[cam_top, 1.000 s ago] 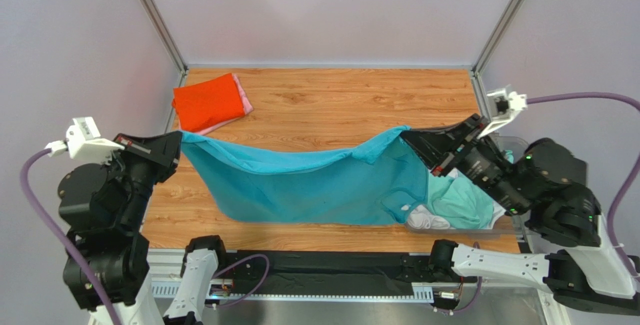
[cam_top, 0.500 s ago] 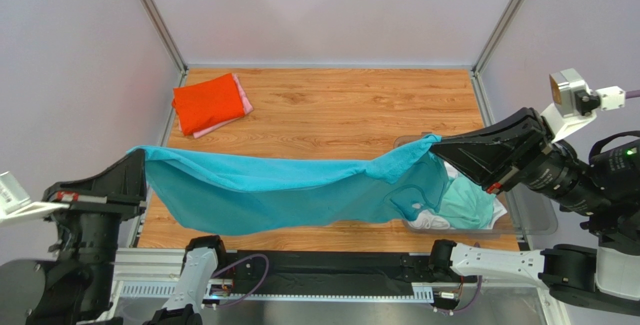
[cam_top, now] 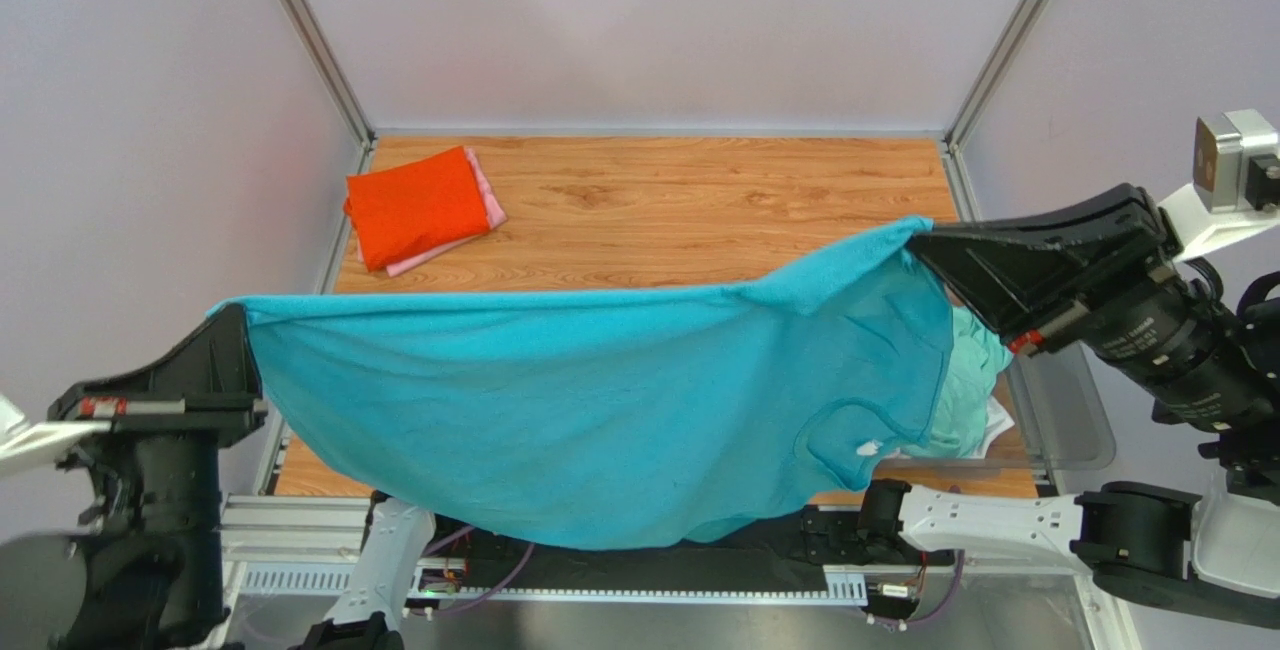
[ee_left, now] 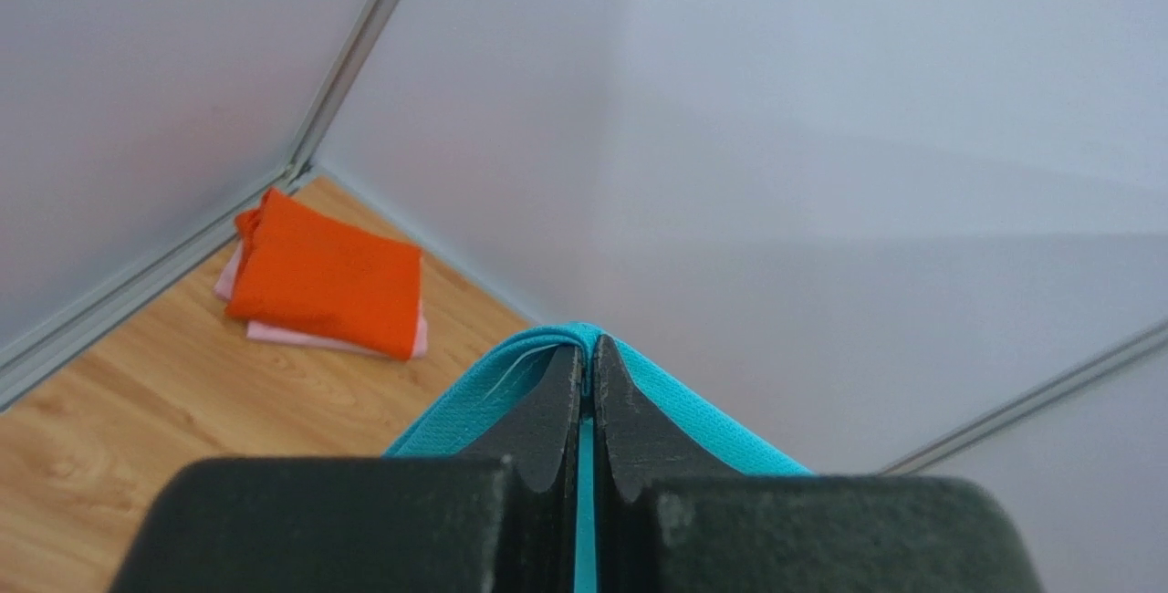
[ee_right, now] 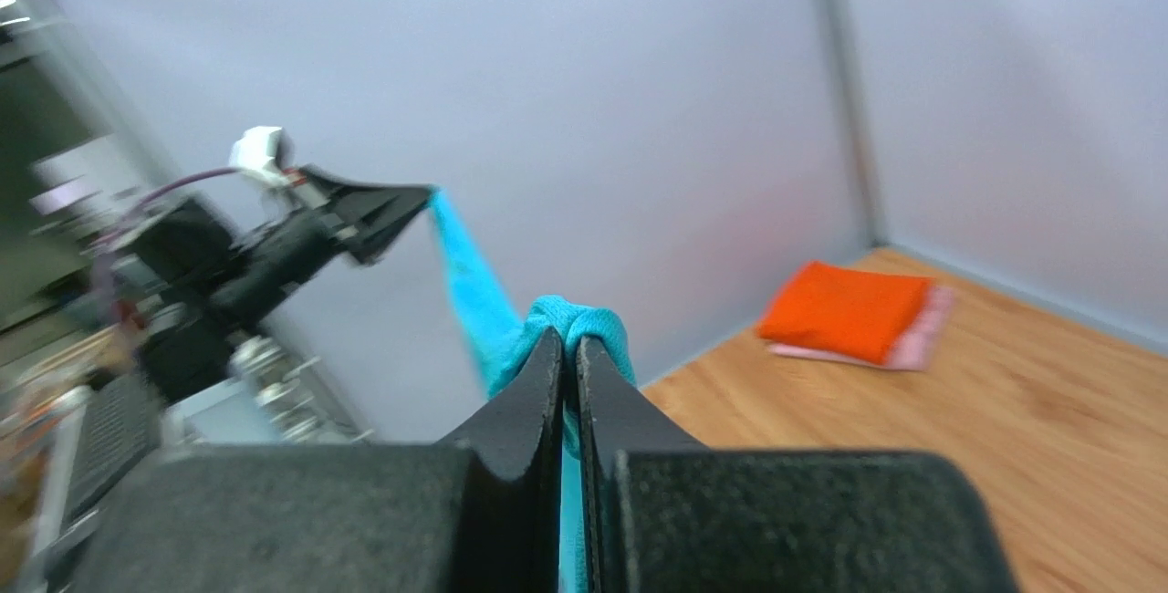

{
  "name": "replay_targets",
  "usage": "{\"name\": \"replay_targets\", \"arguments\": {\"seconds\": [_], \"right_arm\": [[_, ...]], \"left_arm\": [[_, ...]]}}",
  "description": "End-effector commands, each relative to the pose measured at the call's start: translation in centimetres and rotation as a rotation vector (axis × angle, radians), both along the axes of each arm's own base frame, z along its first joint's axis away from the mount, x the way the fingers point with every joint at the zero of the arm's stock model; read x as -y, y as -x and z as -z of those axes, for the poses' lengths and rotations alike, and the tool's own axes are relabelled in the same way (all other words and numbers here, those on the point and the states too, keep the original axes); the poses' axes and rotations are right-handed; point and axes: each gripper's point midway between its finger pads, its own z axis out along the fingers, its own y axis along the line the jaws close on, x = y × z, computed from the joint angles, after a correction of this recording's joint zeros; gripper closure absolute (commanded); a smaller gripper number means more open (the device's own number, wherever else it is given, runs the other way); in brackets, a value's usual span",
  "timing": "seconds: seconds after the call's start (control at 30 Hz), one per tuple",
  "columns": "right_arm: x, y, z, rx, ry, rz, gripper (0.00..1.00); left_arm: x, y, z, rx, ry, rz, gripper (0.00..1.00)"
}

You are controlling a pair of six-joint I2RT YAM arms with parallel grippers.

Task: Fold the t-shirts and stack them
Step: Flatten the tshirt out

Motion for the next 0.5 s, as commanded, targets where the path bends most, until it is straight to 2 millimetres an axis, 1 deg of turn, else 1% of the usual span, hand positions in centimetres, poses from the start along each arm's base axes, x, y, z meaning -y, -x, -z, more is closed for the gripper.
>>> {"name": "replay_targets", "arguments": {"seconds": [0.0,0.03,0.07,0.1,0.13,0.17,0.2,0.23,0.27,0.3,0.33,0.37,0.4,0.43,0.47], "right_arm": [[2.7,-8.1,1.6,-0.056,0.057,0.483,1.0],[2.5,-9.6,3.0,-0.071,0.104,0.563,1.0],[3.3,-11.1,4.1,-0.097,0.129,0.677,1.0],[3.1,-11.7,4.2,-0.076,0.14,0.712,1.0],[2.5,-13.0,6.3,-0.089,0.202,0.776,1.0],[2.1,-13.5,7.2,-0.093,0.221,0.803,1.0],[1.9,-14.1,7.3,-0.092,0.211,0.837,1.0],[0.7,-15.2,9.6,-0.095,0.286,0.872,1.0],[1.1,-16.3,10.6,-0.115,0.305,0.93,1.0],[0.5,-17.2,11.8,-0.129,0.331,0.941,1.0],[-0.6,-18.5,13.4,-0.17,0.336,0.939,1.0],[-1.0,-20.6,15.8,-0.201,0.378,0.915,1.0],[-1.5,-21.9,17.1,-0.231,0.385,0.892,1.0],[-2.4,-23.5,19.1,-0.27,0.408,0.871,1.0],[-2.5,-24.8,20.5,-0.284,0.433,0.873,1.0]], "left_arm": [[-2.5,-4.7,2.5,-0.141,0.007,-0.099,1.0],[-3.0,-6.9,4.4,-0.208,0.031,-0.108,1.0],[-3.4,-8.0,5.5,-0.24,0.043,-0.126,1.0],[-3.8,-8.9,6.5,-0.27,0.055,-0.14,1.0],[-4.2,-10.8,8.7,-0.327,0.084,-0.152,1.0],[-4.8,-11.5,9.7,-0.354,0.1,-0.182,1.0],[-5.1,-12.5,10.6,-0.367,0.115,-0.195,1.0],[-5.4,-13.9,13.2,-0.433,0.128,-0.204,1.0],[-5.8,-14.7,14.4,-0.456,0.142,-0.227,1.0],[-6.0,-15.5,15.6,-0.48,0.153,-0.237,1.0],[-6.3,-17.1,18.1,-0.538,0.161,-0.246,1.0],[-6.4,-17.8,19.4,-0.568,0.172,-0.249,1.0],[-6.6,-19.3,20.5,-0.585,0.191,-0.254,1.0],[-6.8,-20.4,22.9,-0.633,0.2,-0.26,1.0],[-6.7,-21.5,24.1,-0.652,0.204,-0.252,1.0]]}}
